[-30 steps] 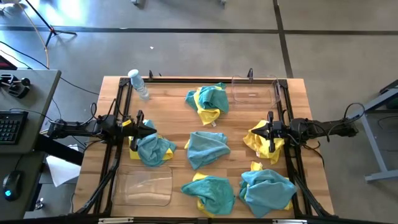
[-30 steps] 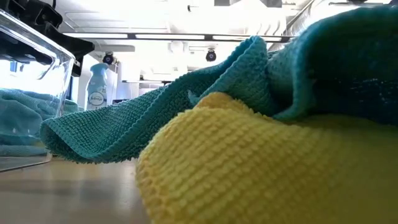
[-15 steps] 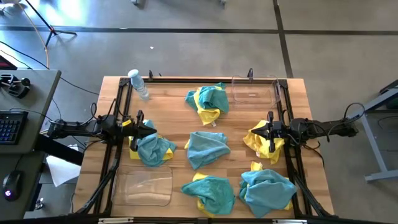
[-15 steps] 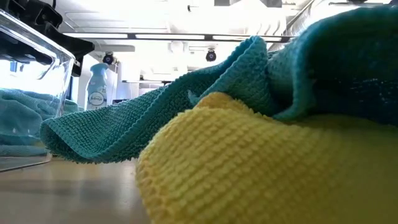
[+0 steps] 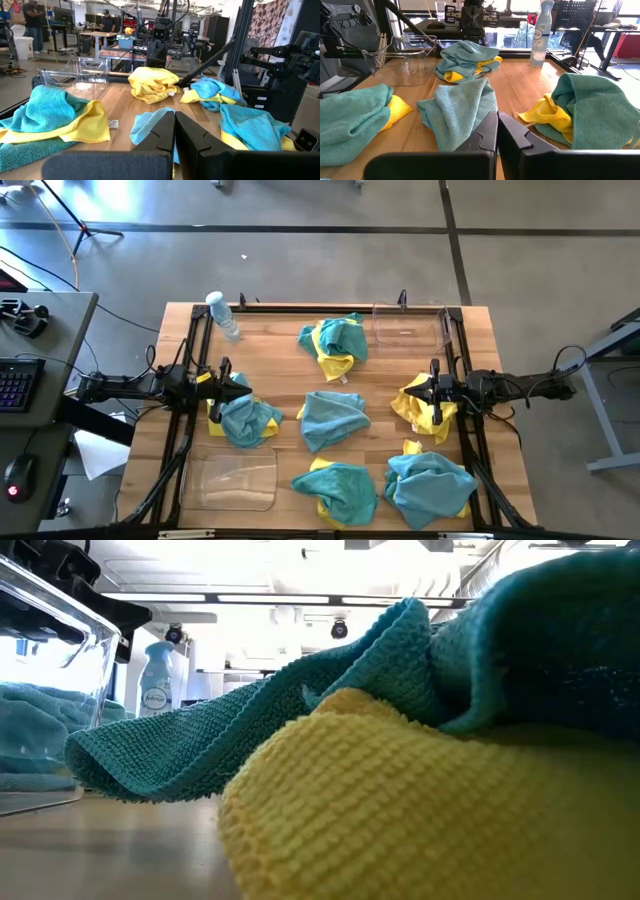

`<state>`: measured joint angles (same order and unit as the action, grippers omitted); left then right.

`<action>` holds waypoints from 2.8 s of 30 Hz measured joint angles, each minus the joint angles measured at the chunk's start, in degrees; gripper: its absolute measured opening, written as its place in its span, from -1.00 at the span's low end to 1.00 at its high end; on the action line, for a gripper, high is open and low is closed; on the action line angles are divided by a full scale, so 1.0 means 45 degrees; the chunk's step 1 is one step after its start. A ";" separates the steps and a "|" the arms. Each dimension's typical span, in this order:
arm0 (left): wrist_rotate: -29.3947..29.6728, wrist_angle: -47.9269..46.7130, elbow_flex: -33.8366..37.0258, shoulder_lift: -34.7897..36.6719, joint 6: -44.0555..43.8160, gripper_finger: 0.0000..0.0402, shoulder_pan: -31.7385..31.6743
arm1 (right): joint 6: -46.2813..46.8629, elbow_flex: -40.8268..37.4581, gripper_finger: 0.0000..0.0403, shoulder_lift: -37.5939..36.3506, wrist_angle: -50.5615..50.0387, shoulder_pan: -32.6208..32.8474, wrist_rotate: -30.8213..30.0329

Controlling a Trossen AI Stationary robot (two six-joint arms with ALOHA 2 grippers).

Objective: Sort microfiber towel by color & place in baskets

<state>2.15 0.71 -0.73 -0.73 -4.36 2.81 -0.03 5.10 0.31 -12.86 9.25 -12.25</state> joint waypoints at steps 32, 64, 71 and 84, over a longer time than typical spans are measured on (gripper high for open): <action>-0.0002 -0.0005 0.0002 -0.0002 0.0000 -1.00 0.0000 | 0.0003 -0.0002 -1.00 0.0001 0.0000 0.0001 -0.0004; 0.0000 -0.0001 0.0001 -0.0005 0.0000 -1.00 0.0000 | 0.2944 0.4313 -1.00 0.2986 0.0740 -0.0053 -0.4366; -0.0003 -0.0005 0.0002 -0.0003 0.0000 -1.00 0.0002 | 0.6549 0.9436 -1.00 0.7411 -0.5934 -0.0062 -0.6296; 0.0000 -0.0005 0.0002 -0.0005 0.0000 -1.00 0.0000 | 0.9682 1.5004 -0.87 1.3150 -1.7219 -0.0062 -0.2567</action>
<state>2.15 0.69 -0.72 -0.75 -4.36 2.81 43.54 72.62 59.49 -90.35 8.97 -23.81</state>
